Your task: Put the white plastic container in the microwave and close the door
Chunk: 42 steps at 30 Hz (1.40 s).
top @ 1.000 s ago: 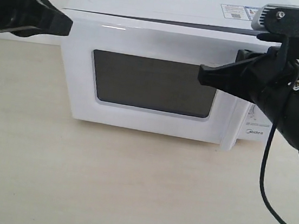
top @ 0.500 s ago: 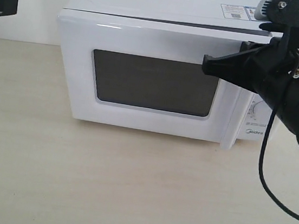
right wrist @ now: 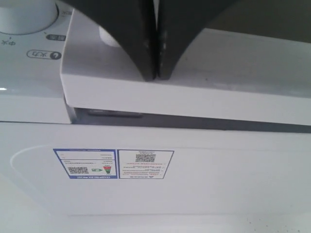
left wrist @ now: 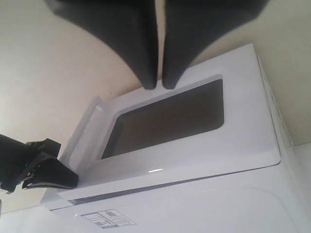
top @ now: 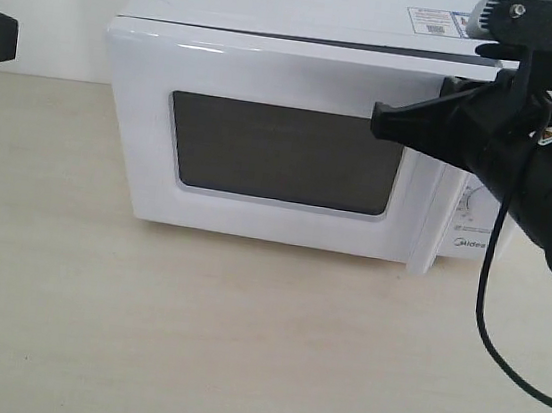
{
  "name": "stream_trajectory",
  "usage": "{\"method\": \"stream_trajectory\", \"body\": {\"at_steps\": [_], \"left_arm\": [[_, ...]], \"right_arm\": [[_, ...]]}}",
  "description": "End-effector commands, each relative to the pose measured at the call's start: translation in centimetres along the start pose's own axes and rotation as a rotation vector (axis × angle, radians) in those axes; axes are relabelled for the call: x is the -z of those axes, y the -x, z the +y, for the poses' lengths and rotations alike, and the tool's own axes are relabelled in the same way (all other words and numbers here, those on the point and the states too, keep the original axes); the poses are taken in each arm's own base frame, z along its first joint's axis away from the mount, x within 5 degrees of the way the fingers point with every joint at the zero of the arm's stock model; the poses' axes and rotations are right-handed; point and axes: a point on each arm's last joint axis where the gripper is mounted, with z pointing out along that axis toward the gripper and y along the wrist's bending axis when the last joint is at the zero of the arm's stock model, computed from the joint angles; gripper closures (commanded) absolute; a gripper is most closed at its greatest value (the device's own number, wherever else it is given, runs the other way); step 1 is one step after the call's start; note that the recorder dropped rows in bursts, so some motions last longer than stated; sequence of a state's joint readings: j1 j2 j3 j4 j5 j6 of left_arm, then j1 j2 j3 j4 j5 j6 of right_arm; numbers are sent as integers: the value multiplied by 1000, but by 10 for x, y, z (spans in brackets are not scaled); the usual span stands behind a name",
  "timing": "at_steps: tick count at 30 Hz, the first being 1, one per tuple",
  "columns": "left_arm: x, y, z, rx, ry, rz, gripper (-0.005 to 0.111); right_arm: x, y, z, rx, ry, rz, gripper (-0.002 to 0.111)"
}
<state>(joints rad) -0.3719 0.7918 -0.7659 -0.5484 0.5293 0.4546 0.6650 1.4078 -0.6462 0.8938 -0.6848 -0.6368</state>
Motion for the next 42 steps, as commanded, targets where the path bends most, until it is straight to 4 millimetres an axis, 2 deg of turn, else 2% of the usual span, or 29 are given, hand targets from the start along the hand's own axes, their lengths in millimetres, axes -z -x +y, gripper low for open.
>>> {"method": "stream_trajectory", "body": {"at_steps": [1,10,19,27,34,39,42], "left_arm": [[2,1,0,13,6,-15,102],[2,1,0,24,5,-18,102],[2,1,0,51,5,-18,102],[6,1,-1,60,-1,-27,102],[9,1,-2,57,-2,-39,102],[9,1,-2,43,4,-31,102],[9,0,-1,27,13,-27,102]], "right_arm": [[-3,-3,-1,-9,-1,25,108],[-10,-14,1,15,-20,51,108],[-11,-10,-1,13,-41,15,108],[-17,11,6,12,-31,-41,108],[-18,8,8,3,-15,2,108],[-12,12,9,-11,17,15,108],[3,11,8,-40,46,37,108]]}}
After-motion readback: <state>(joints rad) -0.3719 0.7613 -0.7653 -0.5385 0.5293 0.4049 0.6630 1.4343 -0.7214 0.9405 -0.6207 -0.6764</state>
